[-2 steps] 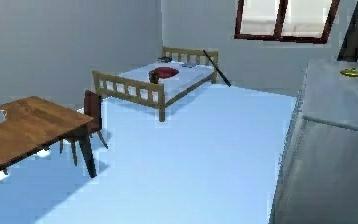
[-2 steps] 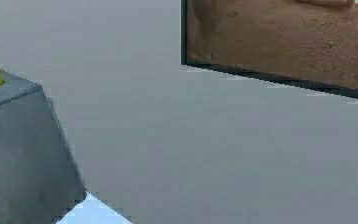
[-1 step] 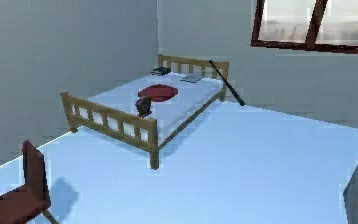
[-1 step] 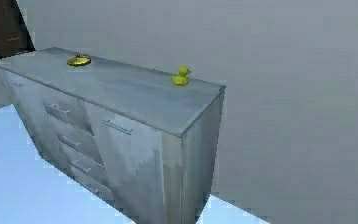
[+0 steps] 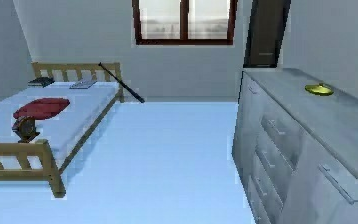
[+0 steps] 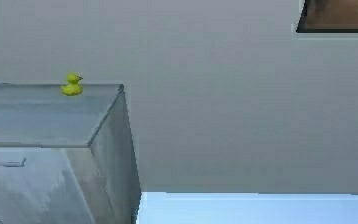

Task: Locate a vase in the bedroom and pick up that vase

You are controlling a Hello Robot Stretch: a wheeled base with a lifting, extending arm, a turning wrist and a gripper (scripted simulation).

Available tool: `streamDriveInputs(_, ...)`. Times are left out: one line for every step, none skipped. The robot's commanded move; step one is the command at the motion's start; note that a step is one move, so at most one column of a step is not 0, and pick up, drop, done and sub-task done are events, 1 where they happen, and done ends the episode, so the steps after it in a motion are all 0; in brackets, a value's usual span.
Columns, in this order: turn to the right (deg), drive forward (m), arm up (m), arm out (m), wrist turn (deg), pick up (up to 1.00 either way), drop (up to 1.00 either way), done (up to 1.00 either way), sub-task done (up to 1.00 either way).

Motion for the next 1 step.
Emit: streamDriveInputs(0.0,0.45,0.00,0.00,0.0,0.00,0.00,0.00,0.00)
